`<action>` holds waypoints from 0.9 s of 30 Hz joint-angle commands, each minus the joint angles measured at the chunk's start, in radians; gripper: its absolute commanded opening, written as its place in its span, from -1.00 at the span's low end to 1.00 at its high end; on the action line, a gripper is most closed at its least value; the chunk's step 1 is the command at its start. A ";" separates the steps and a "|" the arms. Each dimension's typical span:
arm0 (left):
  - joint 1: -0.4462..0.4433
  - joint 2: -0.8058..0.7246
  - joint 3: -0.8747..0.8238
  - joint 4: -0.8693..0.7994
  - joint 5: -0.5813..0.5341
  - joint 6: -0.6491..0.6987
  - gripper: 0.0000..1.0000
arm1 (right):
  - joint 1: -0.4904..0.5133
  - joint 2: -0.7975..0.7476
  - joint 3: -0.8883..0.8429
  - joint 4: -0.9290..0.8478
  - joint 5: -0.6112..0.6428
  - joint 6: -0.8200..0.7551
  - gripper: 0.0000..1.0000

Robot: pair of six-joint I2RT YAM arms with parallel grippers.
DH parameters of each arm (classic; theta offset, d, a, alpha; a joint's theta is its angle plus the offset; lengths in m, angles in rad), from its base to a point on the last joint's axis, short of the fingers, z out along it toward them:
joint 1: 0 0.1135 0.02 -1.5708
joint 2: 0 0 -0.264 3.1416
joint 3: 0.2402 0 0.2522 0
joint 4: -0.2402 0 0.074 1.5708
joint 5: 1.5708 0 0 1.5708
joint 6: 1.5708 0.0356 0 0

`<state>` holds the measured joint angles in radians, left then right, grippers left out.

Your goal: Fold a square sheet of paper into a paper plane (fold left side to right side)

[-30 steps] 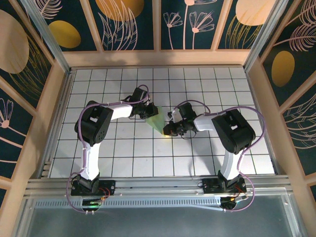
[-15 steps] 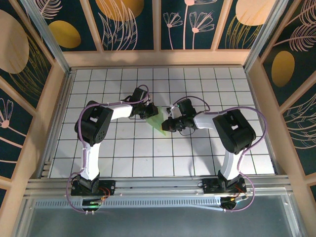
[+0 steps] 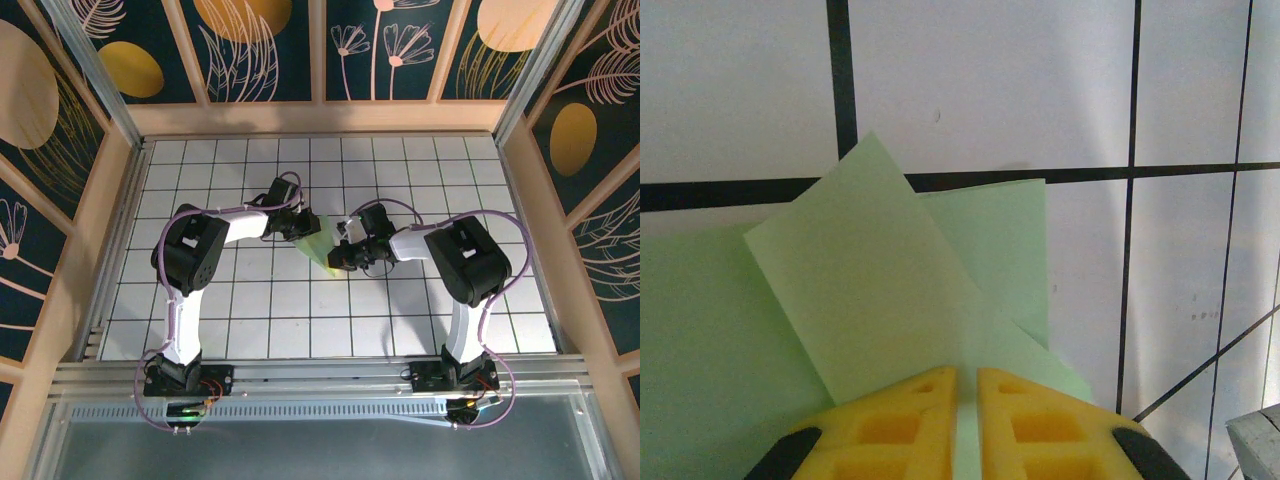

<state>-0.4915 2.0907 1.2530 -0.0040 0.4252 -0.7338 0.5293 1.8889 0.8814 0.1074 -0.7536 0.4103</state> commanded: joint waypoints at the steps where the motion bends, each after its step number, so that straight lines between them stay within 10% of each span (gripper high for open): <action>1: -0.005 0.043 -0.014 -0.053 -0.049 0.014 -0.71 | 0.001 0.019 0.009 -0.004 0.006 0.008 -1.00; 27: -0.005 -0.169 -0.123 0.229 0.117 -0.038 -0.61 | 0.008 0.060 0.058 -0.258 0.200 -0.036 -1.00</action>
<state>-0.4923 1.9808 1.1679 0.1158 0.4866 -0.7494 0.5385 1.8973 0.9470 -0.0395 -0.6758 0.3988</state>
